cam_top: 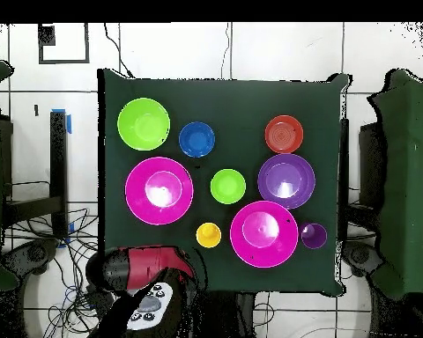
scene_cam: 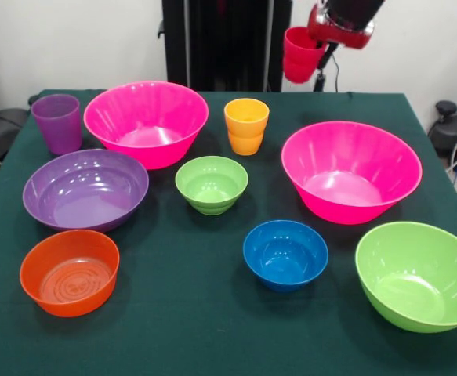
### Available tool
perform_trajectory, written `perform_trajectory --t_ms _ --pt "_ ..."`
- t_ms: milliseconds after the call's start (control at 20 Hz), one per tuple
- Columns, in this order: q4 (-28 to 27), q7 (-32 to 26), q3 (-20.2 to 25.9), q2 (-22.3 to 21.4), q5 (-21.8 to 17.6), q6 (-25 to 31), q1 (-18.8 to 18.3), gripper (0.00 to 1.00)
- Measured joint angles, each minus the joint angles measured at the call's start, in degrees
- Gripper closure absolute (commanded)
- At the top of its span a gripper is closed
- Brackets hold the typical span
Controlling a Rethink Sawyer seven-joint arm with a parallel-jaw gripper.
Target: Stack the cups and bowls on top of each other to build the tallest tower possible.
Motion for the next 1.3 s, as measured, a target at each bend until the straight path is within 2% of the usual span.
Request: perform_trajectory --t_ms 150,250,750,1100,1300 --pt "-2.35 0.0 -0.02 -2.24 -0.08 4.74 -0.76 1.0" --pt "-3.34 0.0 0.04 -2.92 -0.08 5.44 -1.24 1.0" --pt "-10.64 0.0 0.66 -5.19 -0.14 5.49 -3.47 1.0" --pt "-13.29 0.0 2.47 -5.13 -0.18 5.44 -4.78 1.0" --pt "-14.02 0.0 4.28 -4.34 -0.18 3.23 -5.95 1.0"
